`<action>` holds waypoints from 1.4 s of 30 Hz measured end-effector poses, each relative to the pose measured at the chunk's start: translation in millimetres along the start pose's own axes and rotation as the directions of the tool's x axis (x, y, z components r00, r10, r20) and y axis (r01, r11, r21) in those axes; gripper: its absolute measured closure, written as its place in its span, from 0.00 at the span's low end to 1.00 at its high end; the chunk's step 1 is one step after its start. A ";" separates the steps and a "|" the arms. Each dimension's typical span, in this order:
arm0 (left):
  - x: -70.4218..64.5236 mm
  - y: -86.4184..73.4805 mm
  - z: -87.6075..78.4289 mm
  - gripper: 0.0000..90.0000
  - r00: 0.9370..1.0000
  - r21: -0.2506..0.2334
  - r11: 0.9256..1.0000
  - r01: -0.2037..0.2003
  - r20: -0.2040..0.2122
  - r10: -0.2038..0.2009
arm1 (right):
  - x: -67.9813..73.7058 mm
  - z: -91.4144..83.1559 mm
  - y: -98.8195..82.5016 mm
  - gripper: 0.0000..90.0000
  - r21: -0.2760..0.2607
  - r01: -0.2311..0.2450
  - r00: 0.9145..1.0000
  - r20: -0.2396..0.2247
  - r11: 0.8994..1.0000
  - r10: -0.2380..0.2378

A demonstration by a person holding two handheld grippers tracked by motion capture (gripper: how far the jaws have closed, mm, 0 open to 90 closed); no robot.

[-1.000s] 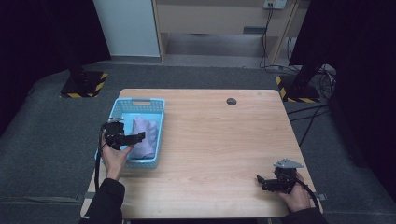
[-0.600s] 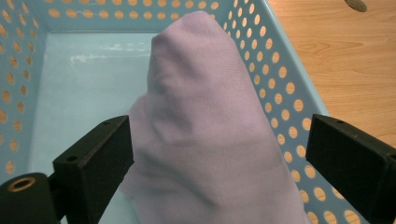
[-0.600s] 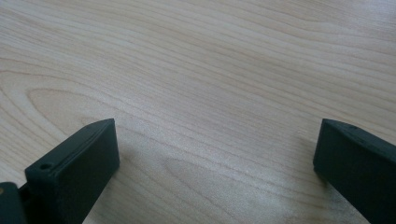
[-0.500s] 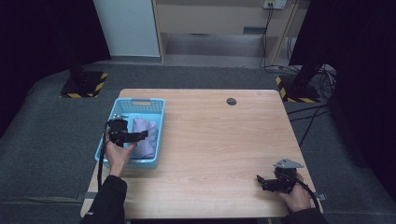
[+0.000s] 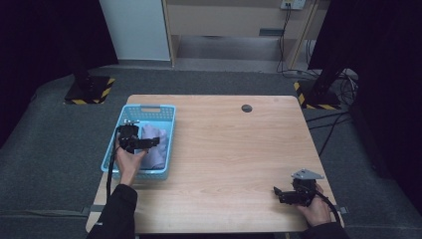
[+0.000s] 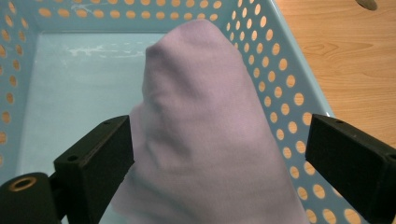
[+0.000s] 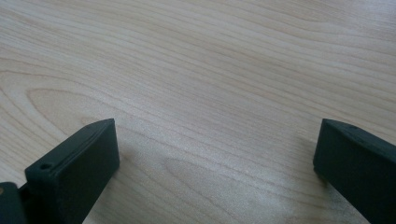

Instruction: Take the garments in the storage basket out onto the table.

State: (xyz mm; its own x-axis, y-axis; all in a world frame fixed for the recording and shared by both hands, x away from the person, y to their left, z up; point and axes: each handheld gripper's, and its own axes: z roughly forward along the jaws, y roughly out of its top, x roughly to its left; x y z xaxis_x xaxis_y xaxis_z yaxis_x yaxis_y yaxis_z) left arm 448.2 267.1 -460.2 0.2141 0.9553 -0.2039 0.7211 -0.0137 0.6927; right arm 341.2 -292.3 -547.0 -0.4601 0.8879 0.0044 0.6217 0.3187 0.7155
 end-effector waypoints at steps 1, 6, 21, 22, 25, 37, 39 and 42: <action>-0.4 0.3 0.4 0.08 1.000 -0.001 1.000 0.000 0.000 0.000 | 0.1 0.0 0.0 0.01 0.000 -0.001 1.000 0.000 1.000 0.001; -2.2 2.2 4.5 0.08 1.000 0.026 1.000 -0.011 -0.009 0.012 | 0.0 0.0 0.0 0.01 0.000 0.000 1.000 0.000 1.000 0.000; 1.0 4.9 14.8 0.12 0.999 0.022 1.000 -0.019 -0.028 0.020 | 0.1 0.0 -0.1 0.01 0.000 -0.002 1.000 0.000 1.000 0.002; 0.9 4.9 15.7 0.12 0.999 0.023 1.000 -0.019 -0.030 0.020 | 0.1 0.0 -0.1 0.01 0.000 -0.002 1.000 0.000 1.000 0.002; -0.3 5.2 17.9 0.14 0.999 0.030 0.999 -0.026 -0.041 0.027 | 0.1 0.0 0.0 0.01 0.000 -0.003 1.000 0.000 1.000 0.003; -0.9 5.7 29.5 0.27 0.996 0.085 0.996 -0.025 -0.083 0.032 | 0.2 0.0 -0.1 0.01 0.000 -0.003 1.000 0.000 1.000 0.003; -0.5 5.8 29.9 0.32 0.996 0.089 0.996 -0.021 -0.088 0.029 | 0.2 0.0 -0.1 0.01 0.000 -0.002 1.000 0.000 1.000 0.002; -0.3 5.7 29.8 0.39 0.995 0.088 0.996 -0.014 -0.101 0.022 | 0.2 0.0 -0.1 0.01 0.000 -0.002 1.000 0.000 1.000 0.002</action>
State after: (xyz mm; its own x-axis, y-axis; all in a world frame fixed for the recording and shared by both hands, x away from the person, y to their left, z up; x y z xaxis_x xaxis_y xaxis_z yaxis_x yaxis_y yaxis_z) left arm 471.9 257.9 -476.8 0.1625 0.9797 -0.1173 0.7733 -0.0526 0.6318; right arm 341.1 -292.2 -547.1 -0.4585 0.8887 0.0061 0.6228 0.3164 0.7155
